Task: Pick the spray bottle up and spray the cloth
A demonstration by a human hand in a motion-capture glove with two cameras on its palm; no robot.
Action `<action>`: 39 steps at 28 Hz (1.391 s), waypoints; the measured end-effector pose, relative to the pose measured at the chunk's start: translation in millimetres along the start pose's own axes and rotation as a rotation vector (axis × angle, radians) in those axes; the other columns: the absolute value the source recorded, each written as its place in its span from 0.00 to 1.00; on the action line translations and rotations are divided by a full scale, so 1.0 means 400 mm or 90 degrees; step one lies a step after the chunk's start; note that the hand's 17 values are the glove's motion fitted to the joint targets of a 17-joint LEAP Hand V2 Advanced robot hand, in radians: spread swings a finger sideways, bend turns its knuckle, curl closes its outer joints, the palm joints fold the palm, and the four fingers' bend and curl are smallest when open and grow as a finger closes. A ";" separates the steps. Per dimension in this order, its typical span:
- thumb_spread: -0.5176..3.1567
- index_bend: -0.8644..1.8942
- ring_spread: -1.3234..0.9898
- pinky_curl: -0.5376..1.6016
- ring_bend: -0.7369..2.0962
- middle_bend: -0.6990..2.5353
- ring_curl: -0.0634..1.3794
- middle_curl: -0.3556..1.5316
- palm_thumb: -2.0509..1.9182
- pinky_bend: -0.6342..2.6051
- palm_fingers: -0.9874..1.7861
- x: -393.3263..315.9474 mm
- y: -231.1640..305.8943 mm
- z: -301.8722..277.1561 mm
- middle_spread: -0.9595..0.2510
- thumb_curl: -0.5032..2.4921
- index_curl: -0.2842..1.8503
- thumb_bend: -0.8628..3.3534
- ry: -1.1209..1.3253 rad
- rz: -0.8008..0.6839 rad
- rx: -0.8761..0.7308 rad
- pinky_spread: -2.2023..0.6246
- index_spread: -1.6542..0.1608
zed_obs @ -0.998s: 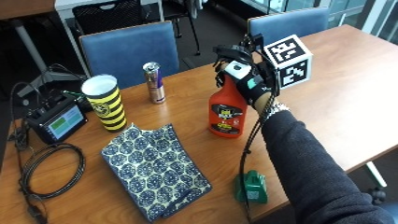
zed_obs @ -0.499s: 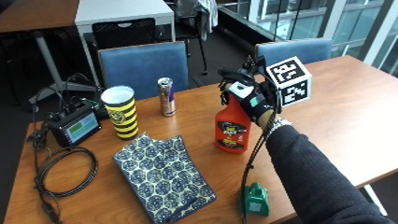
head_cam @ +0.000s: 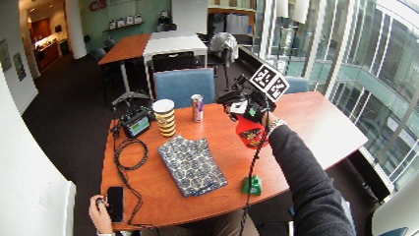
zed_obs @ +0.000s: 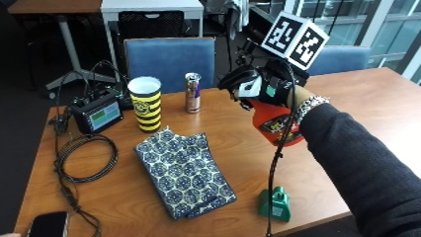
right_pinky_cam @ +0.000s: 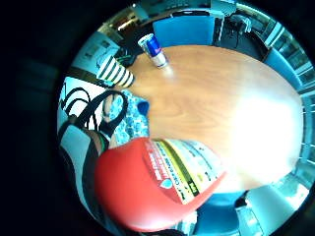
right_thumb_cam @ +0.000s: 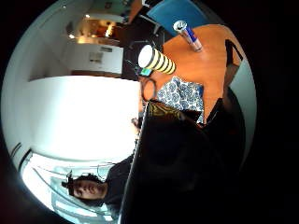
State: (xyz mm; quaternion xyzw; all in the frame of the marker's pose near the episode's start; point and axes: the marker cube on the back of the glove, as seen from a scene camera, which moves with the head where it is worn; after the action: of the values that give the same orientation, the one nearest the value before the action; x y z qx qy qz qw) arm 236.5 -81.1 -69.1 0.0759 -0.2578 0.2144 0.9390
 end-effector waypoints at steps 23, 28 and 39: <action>0.20 0.41 0.47 0.43 0.47 0.41 0.38 0.47 0.76 0.31 0.84 -0.059 0.027 0.184 0.61 0.43 0.42 0.20 0.461 0.039 -0.276 0.68 0.73; 0.20 0.41 0.47 0.43 0.47 0.41 0.38 0.47 0.76 0.31 0.84 -0.046 0.042 0.244 0.61 0.43 0.43 0.20 0.505 0.042 -0.324 0.68 0.73; 0.20 0.41 0.47 0.43 0.47 0.41 0.38 0.47 0.76 0.31 0.84 -0.020 0.063 0.317 0.61 0.44 0.43 0.20 0.534 0.050 -0.389 0.68 0.73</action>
State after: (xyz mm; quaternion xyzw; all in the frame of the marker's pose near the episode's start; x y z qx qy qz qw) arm 161.8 -93.6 36.2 -0.3038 0.0874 0.1764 0.9322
